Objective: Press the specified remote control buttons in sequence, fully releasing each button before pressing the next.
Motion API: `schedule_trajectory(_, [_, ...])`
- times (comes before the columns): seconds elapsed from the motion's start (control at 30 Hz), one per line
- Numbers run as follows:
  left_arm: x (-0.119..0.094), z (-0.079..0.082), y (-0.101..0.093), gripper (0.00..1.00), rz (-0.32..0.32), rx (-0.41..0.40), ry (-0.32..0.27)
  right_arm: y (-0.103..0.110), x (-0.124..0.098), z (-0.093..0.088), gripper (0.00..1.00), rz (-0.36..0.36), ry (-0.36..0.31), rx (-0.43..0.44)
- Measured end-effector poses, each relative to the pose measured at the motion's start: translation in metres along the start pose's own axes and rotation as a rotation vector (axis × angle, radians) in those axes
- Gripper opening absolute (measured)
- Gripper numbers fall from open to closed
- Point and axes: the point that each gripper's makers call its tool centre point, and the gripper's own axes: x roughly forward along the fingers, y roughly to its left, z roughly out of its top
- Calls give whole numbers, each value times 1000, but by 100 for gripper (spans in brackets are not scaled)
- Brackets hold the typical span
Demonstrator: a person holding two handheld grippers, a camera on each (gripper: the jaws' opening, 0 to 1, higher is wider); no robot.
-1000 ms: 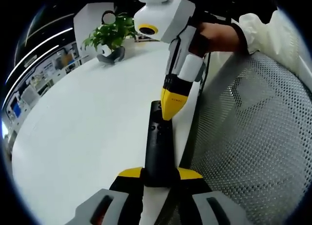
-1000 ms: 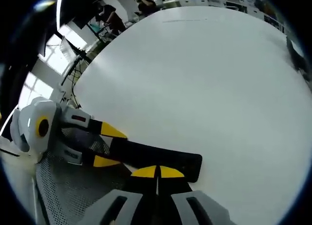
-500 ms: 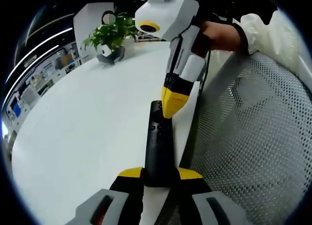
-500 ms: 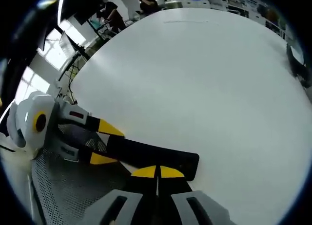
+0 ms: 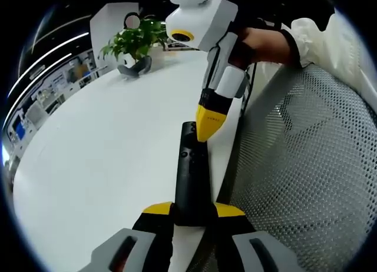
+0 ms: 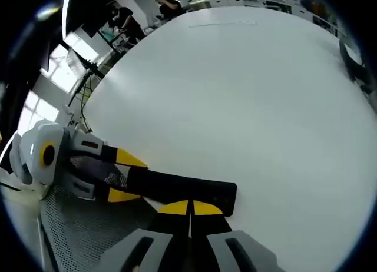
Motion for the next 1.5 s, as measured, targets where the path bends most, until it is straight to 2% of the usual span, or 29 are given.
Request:
schedule_trajectory(0.07, [0, 0, 0, 25, 0, 0, -1, 0, 0, 0, 0, 2, 3, -4])
schedule_trajectory(0.17, [0, 0, 0, 24, 0, -1, -1, -1, -2, 1, 0, 28, 2, 50])
schedule_trajectory(0.23, [0, 0, 0, 24, -2, 1, -2, -1, -3, 2, 0, 27, 3, 52])
schedule_trajectory(0.33, [0, 0, 0, 24, -3, 5, -4, 5, -6, 16, 0, 37, -75, 15])
schedule_trajectory(0.73, [0, 1, -1, 24, -6, 16, -4, 0, 0, 7, 0, 12, -19, 3])
schedule_trajectory(1.1, [0, 0, 0, 25, -6, 0, -3, 0, 2, 9, 0, -6, -20, -33])
schedule_trajectory(1.27, [0, 0, 1, 25, -7, 0, -1, 2, 3, 8, 0, -37, -15, -86])
schedule_trajectory(1.5, [1, 1, 1, 25, -10, 0, -4, -1, 1, 10, 0, -17, -28, -31])
